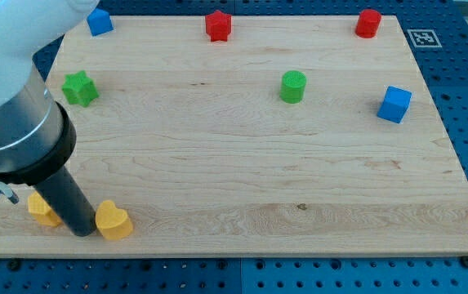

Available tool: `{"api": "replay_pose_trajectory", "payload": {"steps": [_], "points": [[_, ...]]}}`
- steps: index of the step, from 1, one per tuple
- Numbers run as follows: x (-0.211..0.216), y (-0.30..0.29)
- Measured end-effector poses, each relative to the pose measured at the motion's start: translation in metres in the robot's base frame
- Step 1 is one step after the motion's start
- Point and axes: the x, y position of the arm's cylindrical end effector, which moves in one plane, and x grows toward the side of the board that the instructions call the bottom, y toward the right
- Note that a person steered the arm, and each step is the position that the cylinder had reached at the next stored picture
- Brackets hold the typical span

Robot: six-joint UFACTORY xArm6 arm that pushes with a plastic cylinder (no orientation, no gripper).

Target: Push the yellow heart to the bottom right

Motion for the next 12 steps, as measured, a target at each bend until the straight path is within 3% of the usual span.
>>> {"api": "replay_pose_trajectory", "payload": {"steps": [3,11,12], "points": [[0.013,0.067],[-0.097,0.084],[-0.095,0.1]]}}
